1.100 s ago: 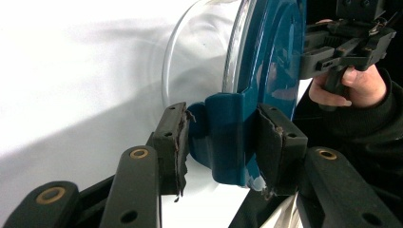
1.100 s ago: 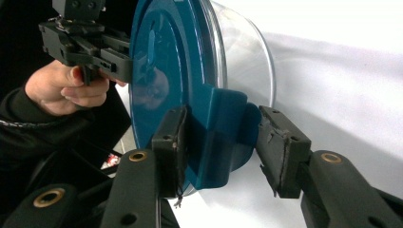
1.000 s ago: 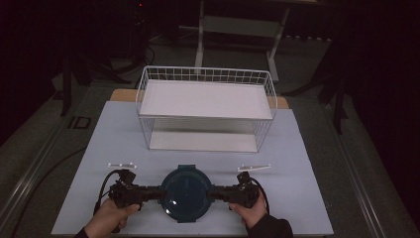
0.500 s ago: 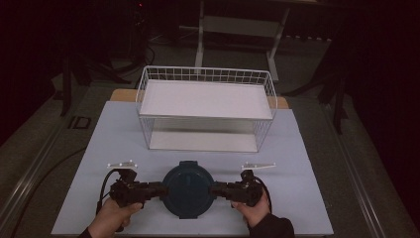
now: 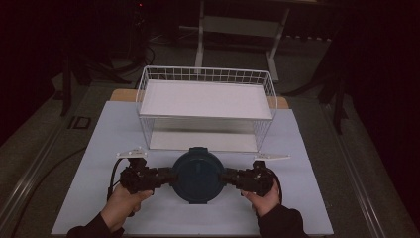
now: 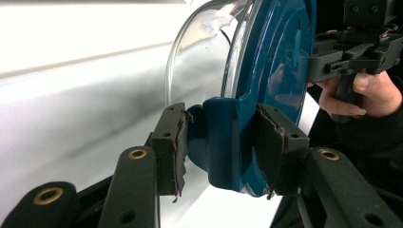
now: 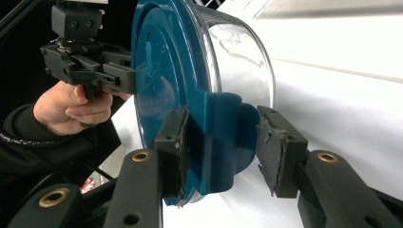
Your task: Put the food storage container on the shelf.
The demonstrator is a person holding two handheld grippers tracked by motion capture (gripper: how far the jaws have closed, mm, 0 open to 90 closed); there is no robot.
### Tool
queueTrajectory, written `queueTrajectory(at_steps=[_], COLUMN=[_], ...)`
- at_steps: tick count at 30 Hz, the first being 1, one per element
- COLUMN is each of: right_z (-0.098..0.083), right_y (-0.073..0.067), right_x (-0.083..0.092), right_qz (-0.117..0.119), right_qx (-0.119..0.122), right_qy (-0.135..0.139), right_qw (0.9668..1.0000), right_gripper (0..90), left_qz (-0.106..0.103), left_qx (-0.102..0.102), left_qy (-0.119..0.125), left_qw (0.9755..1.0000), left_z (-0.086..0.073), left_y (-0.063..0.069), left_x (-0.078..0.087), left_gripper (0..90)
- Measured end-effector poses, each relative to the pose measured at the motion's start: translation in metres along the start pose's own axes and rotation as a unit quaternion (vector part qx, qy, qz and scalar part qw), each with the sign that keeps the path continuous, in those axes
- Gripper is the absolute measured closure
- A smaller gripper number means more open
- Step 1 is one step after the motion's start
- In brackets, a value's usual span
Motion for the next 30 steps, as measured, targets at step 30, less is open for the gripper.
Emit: queueTrajectory(at_steps=[30], right_z=[0.041], right_y=[0.081], right_x=[0.006], right_qz=[-0.028], right_qx=[0.013], right_qy=[0.032], right_qw=[0.999], right_gripper=[56.6], left_qz=[0.009], left_qx=[-0.042], left_qy=[0.037], left_qw=[0.9984], left_z=[0.051], left_y=[-0.042], left_x=[-0.072], left_gripper=[55.1])
Point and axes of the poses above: each handheld gripper's, and its own axes: x roughly backward along the jaws, z roughly out of its top, y roughly to its right, the point moved 2 cm from there along -x, roughly forward along the jaws, and after that the axes turned 1 degree about -x, right-handed, at the moved point
